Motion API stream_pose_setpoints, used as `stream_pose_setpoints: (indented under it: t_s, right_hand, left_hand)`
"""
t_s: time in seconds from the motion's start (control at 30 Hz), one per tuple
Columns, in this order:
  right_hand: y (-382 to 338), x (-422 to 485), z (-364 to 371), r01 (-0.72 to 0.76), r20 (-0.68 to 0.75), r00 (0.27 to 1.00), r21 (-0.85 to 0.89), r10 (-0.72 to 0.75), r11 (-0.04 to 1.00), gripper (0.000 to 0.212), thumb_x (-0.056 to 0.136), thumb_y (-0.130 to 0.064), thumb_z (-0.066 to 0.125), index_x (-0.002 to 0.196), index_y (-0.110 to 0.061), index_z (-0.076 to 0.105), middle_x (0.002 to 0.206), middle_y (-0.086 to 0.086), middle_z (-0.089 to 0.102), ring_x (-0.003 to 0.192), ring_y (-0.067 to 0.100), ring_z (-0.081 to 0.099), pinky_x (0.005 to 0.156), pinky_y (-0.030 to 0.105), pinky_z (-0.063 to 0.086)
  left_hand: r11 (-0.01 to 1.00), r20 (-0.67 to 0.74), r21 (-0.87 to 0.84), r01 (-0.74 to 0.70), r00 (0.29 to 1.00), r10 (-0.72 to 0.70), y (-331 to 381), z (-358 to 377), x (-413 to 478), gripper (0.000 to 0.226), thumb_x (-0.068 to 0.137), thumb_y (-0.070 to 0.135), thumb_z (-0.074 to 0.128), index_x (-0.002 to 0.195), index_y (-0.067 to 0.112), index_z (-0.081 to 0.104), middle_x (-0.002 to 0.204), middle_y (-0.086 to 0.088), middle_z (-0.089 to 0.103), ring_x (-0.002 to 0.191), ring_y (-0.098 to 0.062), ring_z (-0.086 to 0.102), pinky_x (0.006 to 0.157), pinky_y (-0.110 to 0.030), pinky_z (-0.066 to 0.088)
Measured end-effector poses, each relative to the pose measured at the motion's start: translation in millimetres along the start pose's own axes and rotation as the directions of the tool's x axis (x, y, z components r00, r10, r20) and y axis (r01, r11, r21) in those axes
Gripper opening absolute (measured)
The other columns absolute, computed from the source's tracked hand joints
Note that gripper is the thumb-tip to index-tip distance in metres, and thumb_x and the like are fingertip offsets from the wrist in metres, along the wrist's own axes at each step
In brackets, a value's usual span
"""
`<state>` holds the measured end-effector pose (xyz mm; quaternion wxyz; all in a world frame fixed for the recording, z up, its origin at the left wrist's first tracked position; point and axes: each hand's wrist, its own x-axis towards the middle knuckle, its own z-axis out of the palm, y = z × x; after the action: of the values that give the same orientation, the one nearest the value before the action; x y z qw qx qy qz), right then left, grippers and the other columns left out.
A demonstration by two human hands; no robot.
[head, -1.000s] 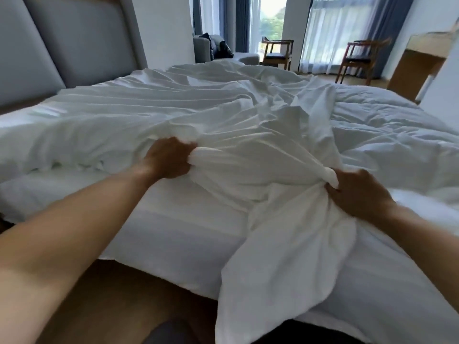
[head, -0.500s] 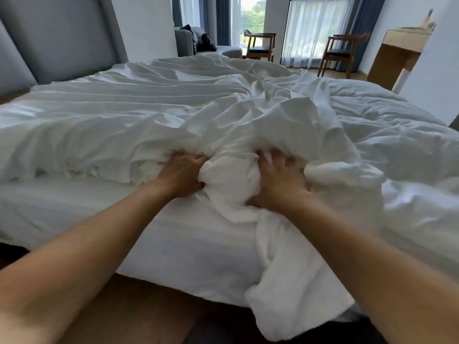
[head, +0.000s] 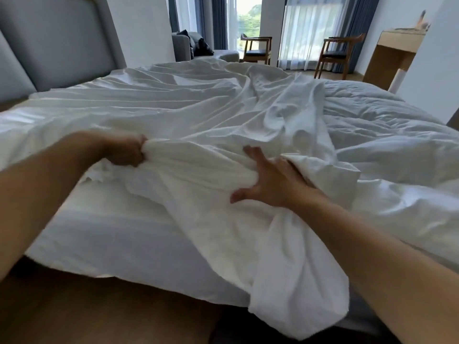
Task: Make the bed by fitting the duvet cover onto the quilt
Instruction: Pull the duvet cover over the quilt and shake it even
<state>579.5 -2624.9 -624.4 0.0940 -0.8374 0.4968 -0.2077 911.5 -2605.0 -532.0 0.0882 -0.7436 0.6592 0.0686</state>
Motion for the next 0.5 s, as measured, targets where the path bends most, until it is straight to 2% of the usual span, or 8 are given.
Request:
stream_pose_setpoints:
  t_s: [0.07,0.13,0.2,0.27,0.33,0.37,0.43,0.5]
  right_hand:
    - [10.5,-10.5,11.4,0.005,0.044,0.999,-0.187,0.004,0.982,0.123,0.050,-0.085,0.072,0.150,-0.034,0.023,0.141,0.008,0.045,0.134,0.032,0.041,0.110,0.044,0.033]
    - [21.8,-19.4,25.1,-0.019,-0.034,0.999,-0.281,0.010,0.960,0.096,0.070,-0.070,0.068,0.147,-0.024,0.034,0.136,0.012,0.048,0.127,0.036,0.047,0.110,0.046,0.034]
    - [26.9,-18.4,36.1,-0.026,-0.105,0.994,-0.294,-0.005,0.955,0.059,0.086,-0.050,0.056,0.133,-0.014,0.051,0.119,0.018,0.062,0.107,0.039,0.061,0.098,0.045,0.045]
    - [23.5,-12.6,36.1,-0.001,-0.125,0.992,-0.281,-0.035,0.960,0.033,0.092,-0.034,0.052,0.110,-0.009,0.062,0.101,0.021,0.070,0.090,0.039,0.067,0.083,0.043,0.050]
    - [19.6,-9.1,23.3,0.052,-0.096,0.992,-0.273,-0.081,0.961,0.031,0.092,-0.039,0.052,0.092,-0.011,0.066,0.089,0.020,0.071,0.081,0.039,0.068,0.075,0.042,0.048]
    - [19.9,-8.2,13.3,0.093,-0.037,0.994,-0.274,-0.107,0.957,0.040,0.090,-0.052,0.049,0.085,-0.016,0.066,0.084,0.015,0.071,0.079,0.037,0.067,0.074,0.041,0.048]
    - [20.4,-9.3,-3.3,0.113,0.115,0.989,-0.206,-0.091,0.972,0.060,0.075,-0.082,0.043,0.071,-0.025,0.059,0.072,0.001,0.066,0.070,0.025,0.062,0.068,0.037,0.045]
    - [16.1,-15.2,-7.9,0.086,0.197,0.979,-0.159,-0.054,0.984,0.072,0.056,-0.098,0.046,0.074,-0.029,0.053,0.069,-0.007,0.060,0.067,0.016,0.059,0.065,0.034,0.042]
  left_hand:
    - [0.981,0.145,0.195,-0.017,0.989,-0.012,25.0,13.7,-11.9,0.018,0.086,0.010,0.070,0.102,0.011,0.061,0.114,-0.015,0.070,0.093,-0.025,0.062,0.074,-0.029,0.047]
    - [0.953,0.170,0.282,-0.111,0.983,0.064,50.2,33.9,-17.2,0.054,0.077,0.029,0.079,0.123,0.016,0.053,0.129,-0.007,0.062,0.112,-0.025,0.060,0.086,-0.026,0.048]
    - [0.953,0.012,0.212,-0.217,0.975,0.220,75.2,48.9,-24.2,0.107,0.057,0.052,0.080,0.147,0.033,0.026,0.144,0.000,0.040,0.129,-0.024,0.044,0.106,-0.032,0.041]
    - [0.942,-0.121,0.069,-0.327,0.935,0.333,106.3,68.5,-35.0,0.125,0.049,0.057,0.079,0.149,0.042,0.007,0.146,0.003,0.031,0.131,-0.023,0.036,0.106,-0.036,0.038]
    - [0.947,-0.193,0.065,-0.314,0.927,0.321,129.3,89.5,-41.1,0.114,0.063,0.035,0.083,0.153,0.038,0.013,0.136,-0.003,0.048,0.119,-0.027,0.052,0.089,-0.034,0.046]
    - [0.950,-0.211,0.093,-0.299,0.926,0.312,131.0,94.9,-41.4,0.097,0.072,0.023,0.077,0.152,0.034,0.024,0.126,-0.006,0.058,0.111,-0.029,0.060,0.082,-0.034,0.047]
    - [0.956,-0.188,0.037,-0.291,0.937,0.293,114.1,86.6,-40.4,0.052,0.080,0.010,0.063,0.130,0.025,0.057,0.110,-0.008,0.067,0.103,-0.032,0.065,0.076,-0.032,0.048]
    - [0.968,-0.044,-0.045,-0.248,0.968,0.247,91.6,64.7,-35.5,0.025,0.082,0.004,0.054,0.103,0.014,0.066,0.100,-0.008,0.067,0.101,-0.032,0.066,0.076,-0.031,0.049]
